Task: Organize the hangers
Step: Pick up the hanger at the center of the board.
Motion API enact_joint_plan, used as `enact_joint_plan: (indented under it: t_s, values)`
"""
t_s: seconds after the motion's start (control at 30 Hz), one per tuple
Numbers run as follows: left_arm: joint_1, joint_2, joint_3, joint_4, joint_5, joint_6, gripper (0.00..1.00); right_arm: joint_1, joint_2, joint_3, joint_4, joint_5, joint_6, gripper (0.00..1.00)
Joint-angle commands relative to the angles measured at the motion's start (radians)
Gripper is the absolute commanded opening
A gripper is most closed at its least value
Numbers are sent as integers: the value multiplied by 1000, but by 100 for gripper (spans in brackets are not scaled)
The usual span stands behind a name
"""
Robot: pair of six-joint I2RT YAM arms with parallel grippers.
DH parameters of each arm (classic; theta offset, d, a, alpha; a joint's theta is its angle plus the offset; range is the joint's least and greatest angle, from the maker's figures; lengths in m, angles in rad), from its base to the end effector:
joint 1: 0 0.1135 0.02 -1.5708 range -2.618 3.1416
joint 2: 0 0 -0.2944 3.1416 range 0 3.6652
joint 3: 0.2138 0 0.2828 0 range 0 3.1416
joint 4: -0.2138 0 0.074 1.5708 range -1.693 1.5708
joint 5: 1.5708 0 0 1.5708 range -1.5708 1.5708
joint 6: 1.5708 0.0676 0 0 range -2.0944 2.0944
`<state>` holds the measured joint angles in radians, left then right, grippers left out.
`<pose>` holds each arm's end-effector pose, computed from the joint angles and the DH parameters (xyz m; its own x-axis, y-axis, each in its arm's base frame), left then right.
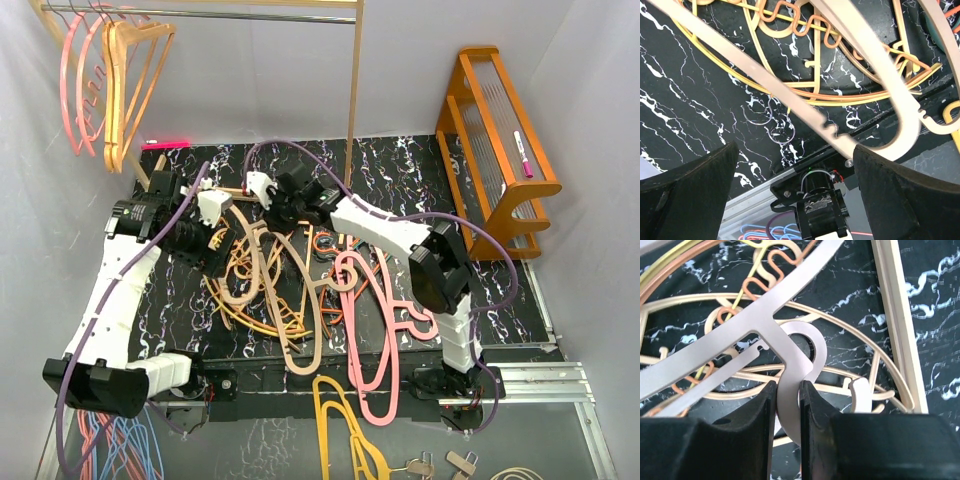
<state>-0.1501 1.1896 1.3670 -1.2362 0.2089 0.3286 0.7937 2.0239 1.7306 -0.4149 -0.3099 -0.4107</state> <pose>0.2358 -0.0498 0.3724 -0.7362 0.4306 -0.5221 0.5117 0.8590 -0.0130 0.3611 0.3965 0.2657 -0.0823 -0.6259 -0.7756 -0.9535 0.2757 -0.1214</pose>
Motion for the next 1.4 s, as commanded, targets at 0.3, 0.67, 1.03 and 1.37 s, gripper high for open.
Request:
enact_joint_plan:
  t_s: [0.3, 0.67, 1.03, 1.37]
  values:
    - [-43, -42, 65, 100, -64, -153, 97, 170, 197, 420, -425, 603, 631, 8]
    - [-46, -275, -41, 160, -35, 338, 97, 174, 160, 523, -532, 625, 727, 8]
    - [-45, -455, -222, 343, -51, 827, 97, 152, 202, 652, -586, 541, 786, 8]
    - [-46, -415, -225, 446, 43, 982, 97, 150, 200, 649, -579, 498, 791, 8]
